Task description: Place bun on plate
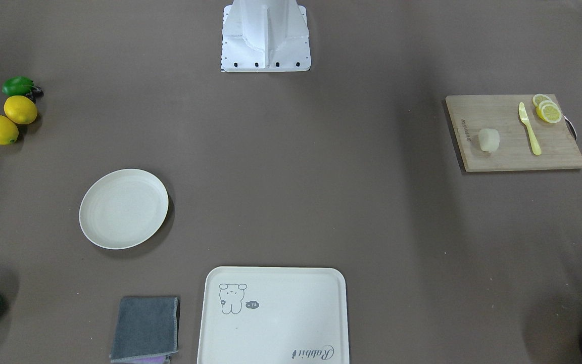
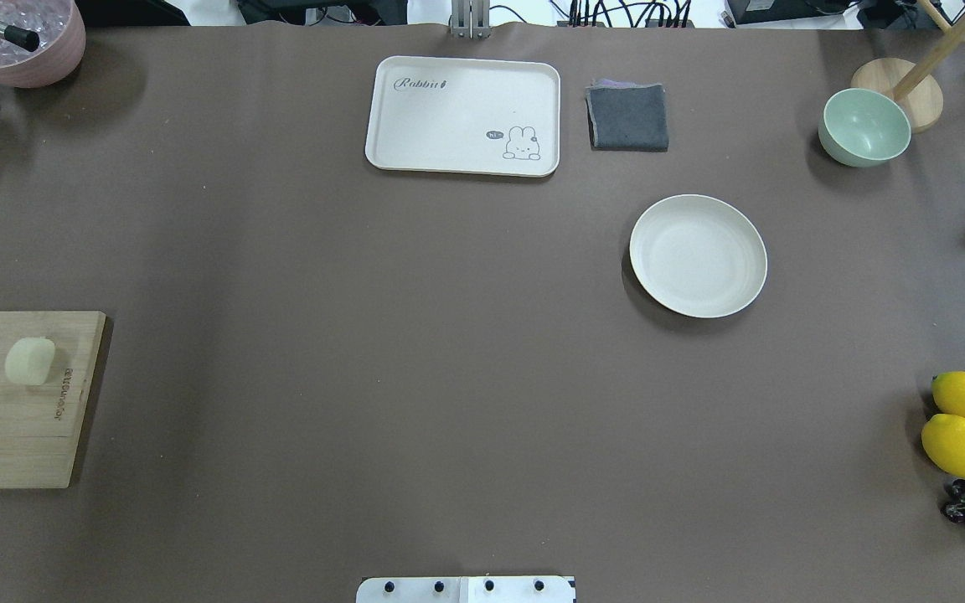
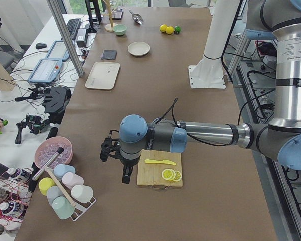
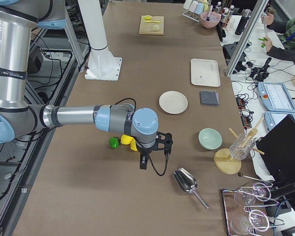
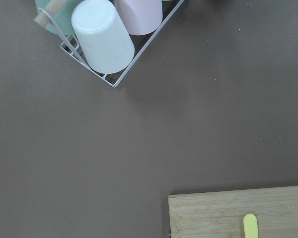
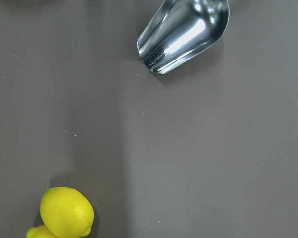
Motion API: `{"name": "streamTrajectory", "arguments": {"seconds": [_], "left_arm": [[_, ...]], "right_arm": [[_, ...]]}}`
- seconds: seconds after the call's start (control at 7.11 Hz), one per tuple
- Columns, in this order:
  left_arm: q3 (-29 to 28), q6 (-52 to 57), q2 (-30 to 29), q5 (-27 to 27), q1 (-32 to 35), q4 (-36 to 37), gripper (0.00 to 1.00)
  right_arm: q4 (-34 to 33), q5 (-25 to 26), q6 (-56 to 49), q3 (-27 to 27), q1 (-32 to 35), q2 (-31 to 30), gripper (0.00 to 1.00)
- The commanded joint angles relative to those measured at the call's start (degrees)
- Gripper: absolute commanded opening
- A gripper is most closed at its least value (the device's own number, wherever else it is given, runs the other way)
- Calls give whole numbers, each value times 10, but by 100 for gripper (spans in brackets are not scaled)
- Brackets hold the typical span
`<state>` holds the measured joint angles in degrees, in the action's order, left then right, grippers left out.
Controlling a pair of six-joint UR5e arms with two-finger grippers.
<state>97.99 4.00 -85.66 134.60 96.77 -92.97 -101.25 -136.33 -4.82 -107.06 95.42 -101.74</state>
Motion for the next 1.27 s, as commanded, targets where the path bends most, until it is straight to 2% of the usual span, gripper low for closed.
{"name": "streamTrajectory", "arguments": {"seconds": [0.0,1.13], "left_arm": [[1,0,5,0,1,-1,98],[-4,-7,3,0,-1,2,98]], "right_arm": [[0,0,0,-1,0,0,100],[1,-2,0,-5,1,6,100]]}}
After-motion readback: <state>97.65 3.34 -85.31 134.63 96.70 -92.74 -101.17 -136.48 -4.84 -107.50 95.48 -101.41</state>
